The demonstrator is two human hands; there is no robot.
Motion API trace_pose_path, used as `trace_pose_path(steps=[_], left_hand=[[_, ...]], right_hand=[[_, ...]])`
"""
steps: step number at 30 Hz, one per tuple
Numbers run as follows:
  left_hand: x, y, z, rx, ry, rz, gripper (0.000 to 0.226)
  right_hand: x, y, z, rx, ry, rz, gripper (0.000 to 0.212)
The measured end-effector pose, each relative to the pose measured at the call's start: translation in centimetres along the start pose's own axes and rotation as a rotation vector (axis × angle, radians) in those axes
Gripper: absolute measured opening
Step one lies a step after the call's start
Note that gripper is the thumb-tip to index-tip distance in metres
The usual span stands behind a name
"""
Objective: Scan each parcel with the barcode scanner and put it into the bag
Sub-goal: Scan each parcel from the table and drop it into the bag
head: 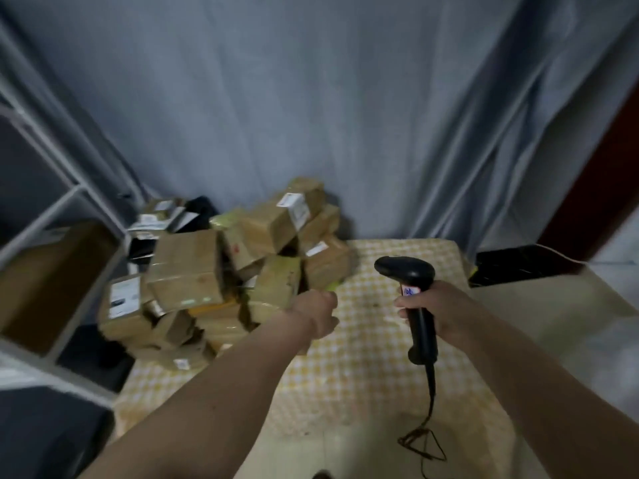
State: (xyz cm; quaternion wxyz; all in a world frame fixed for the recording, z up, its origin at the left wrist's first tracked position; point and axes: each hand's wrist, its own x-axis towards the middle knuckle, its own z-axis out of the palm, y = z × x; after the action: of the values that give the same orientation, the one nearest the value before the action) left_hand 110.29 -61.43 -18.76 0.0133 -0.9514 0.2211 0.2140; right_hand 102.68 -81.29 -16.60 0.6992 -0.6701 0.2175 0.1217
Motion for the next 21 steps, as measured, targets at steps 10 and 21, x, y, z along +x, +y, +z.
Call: trace_pose_path(steps=[10, 21], left_hand=[[-8.2, -16.2, 0.3, -0.221, 0.095, -0.299, 0.038], [-8.4, -34.1, -0.4, -0.384, 0.152, -0.443, 0.046]], right_hand=[[3.6, -3.1, 16.8, -0.097, -0.15, -0.008, 0.021], [9.4, -7.3, 33.2, -0.051, -0.155, 0.122, 0.02]])
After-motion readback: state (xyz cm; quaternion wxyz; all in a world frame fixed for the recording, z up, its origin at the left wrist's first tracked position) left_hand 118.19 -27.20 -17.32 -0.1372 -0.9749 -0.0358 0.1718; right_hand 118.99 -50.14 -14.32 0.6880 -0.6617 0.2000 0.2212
